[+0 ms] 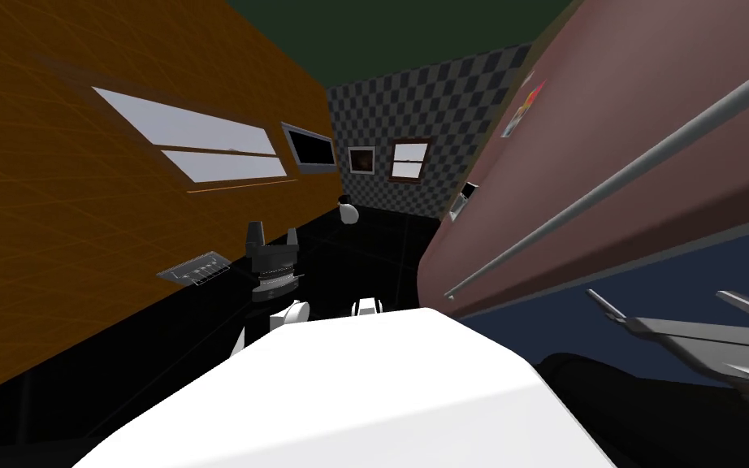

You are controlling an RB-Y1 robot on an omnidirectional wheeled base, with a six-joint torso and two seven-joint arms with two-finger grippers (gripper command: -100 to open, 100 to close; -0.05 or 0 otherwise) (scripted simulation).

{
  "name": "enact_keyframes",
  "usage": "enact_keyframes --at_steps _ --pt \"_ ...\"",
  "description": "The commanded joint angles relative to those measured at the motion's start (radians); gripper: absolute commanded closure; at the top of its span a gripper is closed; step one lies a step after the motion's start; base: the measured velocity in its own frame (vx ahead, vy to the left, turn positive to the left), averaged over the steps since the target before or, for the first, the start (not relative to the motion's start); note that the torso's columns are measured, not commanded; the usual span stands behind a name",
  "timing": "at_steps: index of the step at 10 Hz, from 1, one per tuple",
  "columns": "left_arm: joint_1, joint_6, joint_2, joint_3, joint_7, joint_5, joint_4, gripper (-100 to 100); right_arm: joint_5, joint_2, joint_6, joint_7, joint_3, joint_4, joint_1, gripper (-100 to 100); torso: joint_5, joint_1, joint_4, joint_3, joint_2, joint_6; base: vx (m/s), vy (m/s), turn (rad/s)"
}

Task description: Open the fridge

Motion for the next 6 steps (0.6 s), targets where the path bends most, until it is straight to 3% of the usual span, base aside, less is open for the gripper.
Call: enact_keyframes --at_steps 1,3,6 --pt "0.0 0.0 0.0 0.0 0.0 0.0 0.0 0 -0.006 -0.012 -0.002 0.06 -0.038 0.011 0.035 -100 0.0 0.001 0.0 0.001 0.001 0.0 0.054 0.049 0.037" --pt "0.0 0.0 0.0 0.0 0.0 0.0 0.0 0 -0.016 -0.041 -0.002 0.128 -0.098 0.034 0.087 -100 0.0 0.002 0.0 0.0 0.0 0.0 0.082 0.072 0.084" --pt "0.0 0.0 0.0 0.0 0.0 0.0 0.0 0 -0.021 -0.055 -0.002 0.184 -0.125 0.044 0.111 -100 0.001 0.0 0.0 0.0 0.0 -0.001 0.074 0.058 0.022"
